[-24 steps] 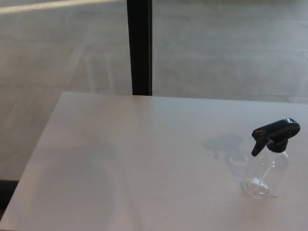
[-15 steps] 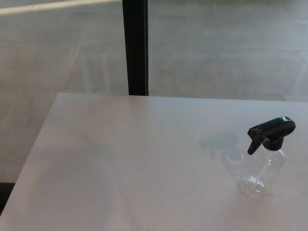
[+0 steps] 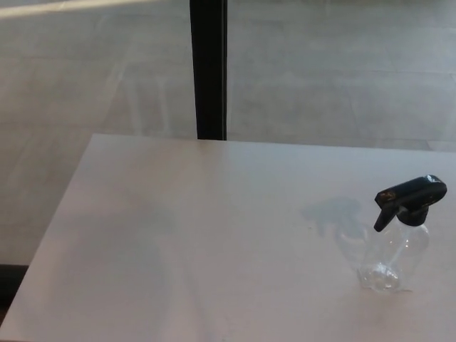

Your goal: The robot uses its right hand to grab and lift the lid of the spray bottle kept in the middle of the desk and places the lid on the right side of the bottle

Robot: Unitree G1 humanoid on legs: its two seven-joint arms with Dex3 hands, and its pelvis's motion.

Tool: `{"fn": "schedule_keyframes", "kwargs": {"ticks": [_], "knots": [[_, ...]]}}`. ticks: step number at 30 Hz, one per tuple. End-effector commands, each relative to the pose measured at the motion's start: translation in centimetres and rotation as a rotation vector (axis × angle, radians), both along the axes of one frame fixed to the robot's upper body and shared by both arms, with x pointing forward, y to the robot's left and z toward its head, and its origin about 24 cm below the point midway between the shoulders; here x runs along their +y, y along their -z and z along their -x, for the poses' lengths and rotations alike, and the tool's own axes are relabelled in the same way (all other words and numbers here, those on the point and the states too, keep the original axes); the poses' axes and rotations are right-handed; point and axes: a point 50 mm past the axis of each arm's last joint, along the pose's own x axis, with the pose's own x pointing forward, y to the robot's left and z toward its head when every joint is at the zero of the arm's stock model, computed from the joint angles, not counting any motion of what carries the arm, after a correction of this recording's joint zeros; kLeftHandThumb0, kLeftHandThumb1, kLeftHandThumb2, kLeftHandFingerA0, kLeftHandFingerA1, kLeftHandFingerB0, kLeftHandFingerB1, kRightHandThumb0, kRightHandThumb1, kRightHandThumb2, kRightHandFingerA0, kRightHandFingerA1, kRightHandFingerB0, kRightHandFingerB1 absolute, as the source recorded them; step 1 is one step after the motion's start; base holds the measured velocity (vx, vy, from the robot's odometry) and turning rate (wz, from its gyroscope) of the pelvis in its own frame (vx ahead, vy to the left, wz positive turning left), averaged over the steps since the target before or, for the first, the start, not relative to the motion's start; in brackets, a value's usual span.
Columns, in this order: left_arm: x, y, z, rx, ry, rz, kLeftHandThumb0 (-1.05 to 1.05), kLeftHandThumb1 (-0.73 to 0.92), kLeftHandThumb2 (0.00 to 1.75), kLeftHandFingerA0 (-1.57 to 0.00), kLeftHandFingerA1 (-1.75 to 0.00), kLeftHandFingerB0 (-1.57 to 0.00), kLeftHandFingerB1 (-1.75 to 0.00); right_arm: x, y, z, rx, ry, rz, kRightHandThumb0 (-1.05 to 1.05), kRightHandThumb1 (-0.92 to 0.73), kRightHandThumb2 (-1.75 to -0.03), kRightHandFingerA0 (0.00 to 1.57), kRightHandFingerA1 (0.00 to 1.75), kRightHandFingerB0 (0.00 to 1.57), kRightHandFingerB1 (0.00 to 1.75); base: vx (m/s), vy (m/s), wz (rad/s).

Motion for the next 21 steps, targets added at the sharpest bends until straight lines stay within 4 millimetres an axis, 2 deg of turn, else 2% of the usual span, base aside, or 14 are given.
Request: {"fn": "schedule_keyframes", "kwargs": {"ticks": [1,2,3,4,5,6,9,10,11,12,14,15,20,21], "knots": [[0.5,-0.6,-0.5,-0.022,0.003,-0.019,-0.79,0.84,0.65,-0.58,-0.5,-0.4,-0.4,9.9,-6.4,-4.9,0.013,-0.449,0.32,-0.36,-0.37,-0.95,0.01,0.52,0.0,0.48,0.0,0.0,0.0],[0.5,-0.6,-0.5,-0.025,-0.001,-0.014,-0.79,0.84,0.65,-0.57,-0.51,-0.4,-0.4,10.6,-6.2,-5.3,0.037,-0.47,0.331,-0.37,-0.34,-0.93,0.02,0.53,0.0,0.47,0.0,0.0,0.0],[0.5,-0.6,-0.5,-0.024,-0.001,-0.012,-0.79,0.84,0.65,-0.56,-0.49,-0.4,-0.4,11.6,-5.9,-5.9,0.079,-0.503,0.358,-0.74,-0.5,-0.83,0.04,0.4,0.15,0.42,0.0,0.0,0.0],[0.5,-0.6,-0.5,-0.023,0.004,-0.013,-0.79,0.85,0.65,-0.55,-0.49,-0.39,-0.39,12.3,-5.5,-6.3,0.109,-0.524,0.381,-0.37,-0.33,-0.93,0.03,0.54,0.0,0.47,0.0,0.0,0.0],[0.5,-0.6,-0.5,-0.02,0.008,-0.016,-0.79,0.84,0.65,-0.56,-0.48,-0.4,-0.39,13.7,-4.7,-6.9,0.177,-0.56,0.44,-0.77,-0.5,-0.85,0.03,0.41,0.14,0.43,0.0,0.0,0.0],[0.5,-0.6,-0.5,-0.02,0.016,-0.019,-0.79,0.85,0.65,-0.59,-0.5,-0.41,-0.39,14.6,-3.5,-7.4,0.22,-0.61,0.492,-0.71,-0.48,-0.84,0.05,0.33,0.11,0.36,0.0,0.0,0.0],[0.4,-0.5,-0.4,-0.019,0.021,-0.009,-0.8,0.84,0.65,-0.56,-0.52,-0.4,-0.4,16.4,-1.8,-7.8,0.3,-0.701,0.557,-0.73,-0.49,-0.86,0.04,0.32,0.09,0.35,0.0,0.0,0.0],[0.4,-0.5,-0.4,-0.023,0.013,-0.004,-0.8,0.83,0.65,-0.58,-0.54,-0.42,-0.41,17.0,-1.4,-7.8,0.328,-0.727,0.59,-0.71,-0.64,-0.6,0.05,0.33,0.12,0.26,0.0,0.0,0.0],[0.4,-0.5,-0.3,-0.025,0.009,0.0,-0.81,0.84,0.64,-0.57,-0.55,-0.41,-0.4,17.7,-0.9,-7.8,0.359,-0.761,0.623,-0.68,-0.63,-0.6,0.05,0.31,0.12,0.25,0.0,0.0,0.0],[0.3,-0.5,-0.3,-0.017,0.021,-0.005,-0.8,0.85,0.65,-0.56,-0.5,-0.39,-0.39,18.4,-0.3,-7.8,0.391,-0.799,0.649,-0.67,-0.45,-0.83,0.04,0.31,0.08,0.35,0.0,0.0,0.0],[0.3,-0.4,-0.2,-0.013,0.019,-0.006,-0.8,0.84,0.65,-0.56,-0.51,-0.39,-0.39,19.4,0.2,-7.9,0.423,-0.845,0.673,-0.67,-0.46,-0.83,0.03,0.32,0.08,0.36,0.0,0.0,0.0],[0.3,-0.4,-0.2,-0.008,0.013,-0.005,-0.8,0.84,0.65,-0.55,-0.49,-0.38,-0.39,19.7,0.5,-8.0,0.428,-0.856,0.671,-0.6,-0.59,-0.61,0.04,0.32,0.13,0.26,0.0,0.0,0.0],[0.4,-0.5,-0.3,-0.012,0.018,-0.008,-0.81,0.84,0.65,-0.57,-0.5,-0.4,-0.39,20.7,0.9,-8.3,0.446,-0.895,0.664,-0.59,-0.59,-0.6,0.07,0.43,0.14,0.26,0.0,0.0,0.0],[0.4,-0.5,-0.3,-0.012,0.021,-0.011,-0.81,0.84,0.65,-0.56,-0.5,-0.4,-0.4,20.8,1.2,-8.3,0.463,-0.908,0.678,-0.35,-0.43,-0.97,0.03,0.53,0.0,0.49,0.0,0.0,0.0]]}}
